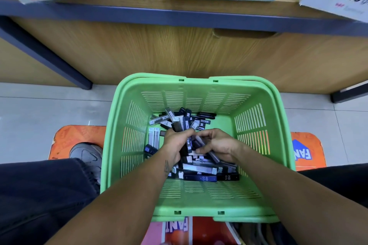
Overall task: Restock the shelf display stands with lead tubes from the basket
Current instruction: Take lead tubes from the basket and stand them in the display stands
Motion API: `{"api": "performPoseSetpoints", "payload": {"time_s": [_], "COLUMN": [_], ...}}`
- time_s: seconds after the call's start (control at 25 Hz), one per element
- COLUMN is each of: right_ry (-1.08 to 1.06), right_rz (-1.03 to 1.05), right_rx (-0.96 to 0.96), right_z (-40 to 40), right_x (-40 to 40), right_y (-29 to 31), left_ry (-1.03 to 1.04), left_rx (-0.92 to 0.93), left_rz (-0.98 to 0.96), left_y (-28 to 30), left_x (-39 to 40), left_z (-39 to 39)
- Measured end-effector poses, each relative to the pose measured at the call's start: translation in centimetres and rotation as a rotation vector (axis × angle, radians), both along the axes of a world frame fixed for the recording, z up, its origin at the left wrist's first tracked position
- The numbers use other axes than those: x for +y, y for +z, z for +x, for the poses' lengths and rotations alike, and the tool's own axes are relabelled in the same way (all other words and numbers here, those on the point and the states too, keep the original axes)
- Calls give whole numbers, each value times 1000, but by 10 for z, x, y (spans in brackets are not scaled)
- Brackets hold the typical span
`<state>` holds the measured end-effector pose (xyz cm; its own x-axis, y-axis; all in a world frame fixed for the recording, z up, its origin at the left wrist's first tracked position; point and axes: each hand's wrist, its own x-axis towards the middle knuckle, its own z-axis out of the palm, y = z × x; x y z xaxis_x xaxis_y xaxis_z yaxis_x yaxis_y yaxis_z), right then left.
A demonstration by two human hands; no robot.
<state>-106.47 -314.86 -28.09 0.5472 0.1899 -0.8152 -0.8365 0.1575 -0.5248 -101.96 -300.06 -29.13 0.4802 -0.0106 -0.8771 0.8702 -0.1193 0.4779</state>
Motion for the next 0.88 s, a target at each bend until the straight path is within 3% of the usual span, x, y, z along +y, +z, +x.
{"api": "performPoseSetpoints", "payload": {"time_s": [0.12,0.24,0.36,0.56,0.76,0.88], "right_ry": [-72,-48,50,100,197,217], "right_rz": [-22,-258,-424,-335,-305,-342], "right_rx": [8,-14,-168,-317,-256,-257], "right_z": [1,5,14,29,32,37], "right_x": [-12,-14,-6,10,13,12], "right_y": [4,7,16,34,47,45], "left_ry": [-26,-83,-203,-345,-465,-418], "left_rx": [-24,-6,49,151,234,211], "left_rz": [44,26,-38,-134,-241,-265], "left_y": [5,8,12,17,33,29], "left_x": [-1,4,12,18,30,31], "left_z": [-2,0,0,-2,2,0]}}
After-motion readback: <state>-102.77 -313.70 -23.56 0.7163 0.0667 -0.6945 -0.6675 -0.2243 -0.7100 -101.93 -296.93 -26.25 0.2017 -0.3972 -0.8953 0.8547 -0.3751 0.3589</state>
